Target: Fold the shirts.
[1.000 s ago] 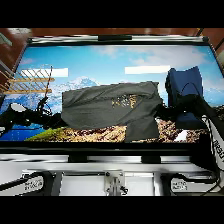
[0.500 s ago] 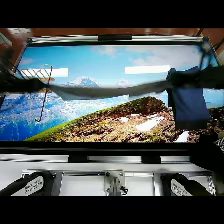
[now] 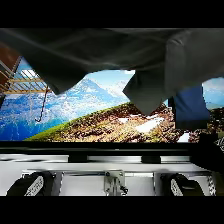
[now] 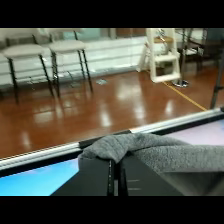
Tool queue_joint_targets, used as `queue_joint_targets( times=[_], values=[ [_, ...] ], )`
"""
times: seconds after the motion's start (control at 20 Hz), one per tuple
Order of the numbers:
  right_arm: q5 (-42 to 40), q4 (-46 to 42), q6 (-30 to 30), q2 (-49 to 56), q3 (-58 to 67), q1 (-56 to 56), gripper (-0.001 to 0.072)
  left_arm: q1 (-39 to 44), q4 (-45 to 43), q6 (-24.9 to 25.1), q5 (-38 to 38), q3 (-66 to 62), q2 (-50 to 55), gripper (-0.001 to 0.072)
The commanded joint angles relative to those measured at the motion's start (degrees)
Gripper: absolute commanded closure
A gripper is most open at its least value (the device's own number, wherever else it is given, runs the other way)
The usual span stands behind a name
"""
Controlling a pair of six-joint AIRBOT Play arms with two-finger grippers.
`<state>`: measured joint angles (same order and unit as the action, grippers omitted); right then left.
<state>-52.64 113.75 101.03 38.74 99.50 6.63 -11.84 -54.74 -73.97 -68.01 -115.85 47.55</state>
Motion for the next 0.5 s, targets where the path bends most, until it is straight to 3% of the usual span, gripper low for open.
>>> queue_joint_targets(
  times=[0.0, 0.15, 0.35, 0.45],
  values=[
    [-7.6, -2.0, -3.6, -3.3, 1.2, 0.0, 0.0644, 0.0, -11.7, -3.9, -6.6, -0.9, -3.4, 0.0673],
    [-16.1, -5.8, -6.6, -1.2, 1.2, 0.0, 0.0644, 0.0, -18.9, -3.8, -14.1, 1.9, -3.1, 0.0673],
    [-31.8, -6.1, -12.8, 7.5, 1.2, -0.1, 0.0644, 0.0, -21.3, 0.8, -16.5, 16.2, -2.2, 0.0674],
    [-35.8, -5.6, -13.6, 14.1, 0.2, -0.1, 0.0645, 0.0, -21.4, 2.4, -16.1, 25.2, 0.2, 0.0673]
  ],
)
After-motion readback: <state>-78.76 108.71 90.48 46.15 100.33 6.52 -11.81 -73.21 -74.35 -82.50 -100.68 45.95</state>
